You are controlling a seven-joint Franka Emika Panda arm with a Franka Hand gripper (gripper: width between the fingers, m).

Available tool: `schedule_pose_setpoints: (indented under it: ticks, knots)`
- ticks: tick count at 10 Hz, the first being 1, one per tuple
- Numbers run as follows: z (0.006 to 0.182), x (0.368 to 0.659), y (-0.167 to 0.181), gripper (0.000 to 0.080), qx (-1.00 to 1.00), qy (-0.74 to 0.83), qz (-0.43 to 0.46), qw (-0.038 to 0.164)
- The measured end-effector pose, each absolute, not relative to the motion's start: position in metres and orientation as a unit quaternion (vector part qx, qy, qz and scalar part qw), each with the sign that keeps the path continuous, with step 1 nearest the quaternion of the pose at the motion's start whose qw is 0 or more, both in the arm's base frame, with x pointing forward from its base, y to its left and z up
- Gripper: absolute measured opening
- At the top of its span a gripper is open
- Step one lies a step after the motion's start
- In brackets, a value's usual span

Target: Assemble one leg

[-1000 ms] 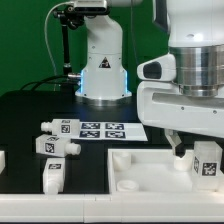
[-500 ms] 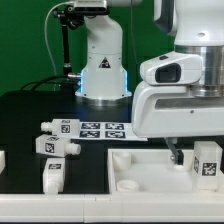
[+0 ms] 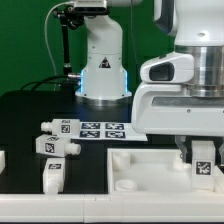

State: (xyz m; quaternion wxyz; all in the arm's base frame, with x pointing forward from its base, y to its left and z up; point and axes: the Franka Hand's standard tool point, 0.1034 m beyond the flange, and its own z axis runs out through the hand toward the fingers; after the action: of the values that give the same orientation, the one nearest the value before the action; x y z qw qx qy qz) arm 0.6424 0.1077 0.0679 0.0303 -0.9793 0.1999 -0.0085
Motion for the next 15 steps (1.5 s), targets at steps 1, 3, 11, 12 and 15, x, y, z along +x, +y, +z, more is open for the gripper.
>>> schedule_pose_setpoints:
  ticks: [1,3,11,12,15]
  knots:
    - [0.067,0.640,0.111,0.0285,-0.962,0.270,-0.005,0.023]
    - [0.069,0.639,0.110,0.0285,-0.924,0.383,0.010,0.021]
    - [0.066,0.642,0.109,0.0285,-0.728,0.683,0.038,0.045]
    - [0.066,0.642,0.113,0.0461,-0.807,0.588,0.030,0.047]
    - [0.065,0.640,0.120,0.0637,-0.889,0.454,0.025,0.052]
